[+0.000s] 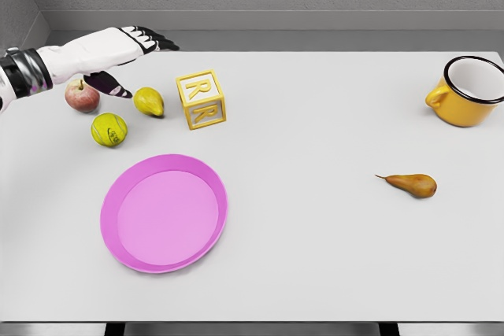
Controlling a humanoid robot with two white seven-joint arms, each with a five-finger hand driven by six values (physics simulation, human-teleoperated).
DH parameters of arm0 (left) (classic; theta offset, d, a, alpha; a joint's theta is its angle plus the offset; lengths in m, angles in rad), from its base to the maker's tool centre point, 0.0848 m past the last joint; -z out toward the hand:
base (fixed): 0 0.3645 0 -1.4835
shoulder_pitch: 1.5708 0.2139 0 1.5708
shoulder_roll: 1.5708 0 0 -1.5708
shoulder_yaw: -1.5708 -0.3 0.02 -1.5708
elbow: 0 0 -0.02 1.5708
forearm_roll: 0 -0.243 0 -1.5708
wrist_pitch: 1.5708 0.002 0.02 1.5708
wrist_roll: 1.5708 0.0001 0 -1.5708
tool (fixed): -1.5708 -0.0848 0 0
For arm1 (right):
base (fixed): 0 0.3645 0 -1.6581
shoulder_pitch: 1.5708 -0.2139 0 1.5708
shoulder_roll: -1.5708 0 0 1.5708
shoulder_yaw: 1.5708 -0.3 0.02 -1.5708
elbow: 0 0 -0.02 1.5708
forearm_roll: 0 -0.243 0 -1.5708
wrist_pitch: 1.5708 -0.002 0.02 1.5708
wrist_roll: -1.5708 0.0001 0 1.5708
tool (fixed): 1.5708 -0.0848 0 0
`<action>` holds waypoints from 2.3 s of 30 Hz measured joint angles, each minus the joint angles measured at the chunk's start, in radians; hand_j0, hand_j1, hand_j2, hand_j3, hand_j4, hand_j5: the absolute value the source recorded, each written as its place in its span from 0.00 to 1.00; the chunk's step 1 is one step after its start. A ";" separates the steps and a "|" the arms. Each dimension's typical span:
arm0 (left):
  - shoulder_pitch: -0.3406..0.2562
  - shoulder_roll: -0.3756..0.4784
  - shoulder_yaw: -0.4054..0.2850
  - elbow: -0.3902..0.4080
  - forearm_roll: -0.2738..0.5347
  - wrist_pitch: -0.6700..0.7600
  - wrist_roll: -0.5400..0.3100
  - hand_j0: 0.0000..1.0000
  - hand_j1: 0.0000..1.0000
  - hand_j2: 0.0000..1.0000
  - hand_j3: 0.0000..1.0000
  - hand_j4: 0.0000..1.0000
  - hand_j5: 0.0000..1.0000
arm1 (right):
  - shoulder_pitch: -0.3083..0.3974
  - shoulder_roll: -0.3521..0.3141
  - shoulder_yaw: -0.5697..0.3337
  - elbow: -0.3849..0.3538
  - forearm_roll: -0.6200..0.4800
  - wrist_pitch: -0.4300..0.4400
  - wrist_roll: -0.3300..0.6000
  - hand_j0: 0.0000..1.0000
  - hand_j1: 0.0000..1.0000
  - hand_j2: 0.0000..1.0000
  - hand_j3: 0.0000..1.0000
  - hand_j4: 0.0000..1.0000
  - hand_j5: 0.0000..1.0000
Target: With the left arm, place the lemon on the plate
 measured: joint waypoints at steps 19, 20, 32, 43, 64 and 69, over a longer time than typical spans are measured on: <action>-0.040 -0.064 0.009 0.081 -0.127 0.000 -0.081 1.00 1.00 1.00 1.00 1.00 1.00 | 0.005 0.000 0.003 -0.008 0.000 -0.001 0.002 1.00 1.00 1.00 1.00 1.00 1.00; -0.041 -0.071 0.012 0.092 -0.141 0.000 -0.102 1.00 1.00 1.00 1.00 1.00 1.00 | 0.005 0.000 0.003 -0.008 0.000 -0.001 0.002 1.00 1.00 1.00 1.00 1.00 1.00; -0.048 -0.158 0.081 0.207 -0.256 0.000 -0.155 1.00 1.00 1.00 1.00 1.00 1.00 | 0.005 0.000 0.003 -0.008 0.000 -0.001 0.002 1.00 1.00 1.00 1.00 1.00 1.00; -0.057 -0.188 0.127 0.263 -0.342 -0.001 -0.156 0.99 0.99 0.99 0.99 0.99 0.99 | 0.005 0.000 0.003 -0.008 0.000 -0.001 0.002 1.00 1.00 1.00 1.00 1.00 1.00; -0.091 -0.262 0.145 0.392 -0.391 -0.001 -0.161 0.93 0.93 0.93 0.93 0.93 0.93 | 0.005 0.000 0.003 -0.008 0.000 -0.001 0.002 1.00 1.00 1.00 1.00 1.00 1.00; -0.091 -0.253 0.172 0.402 -0.395 -0.001 -0.161 0.93 0.93 0.93 0.93 0.93 0.93 | 0.005 0.000 0.003 -0.008 0.000 -0.001 0.002 1.00 1.00 1.00 1.00 1.00 1.00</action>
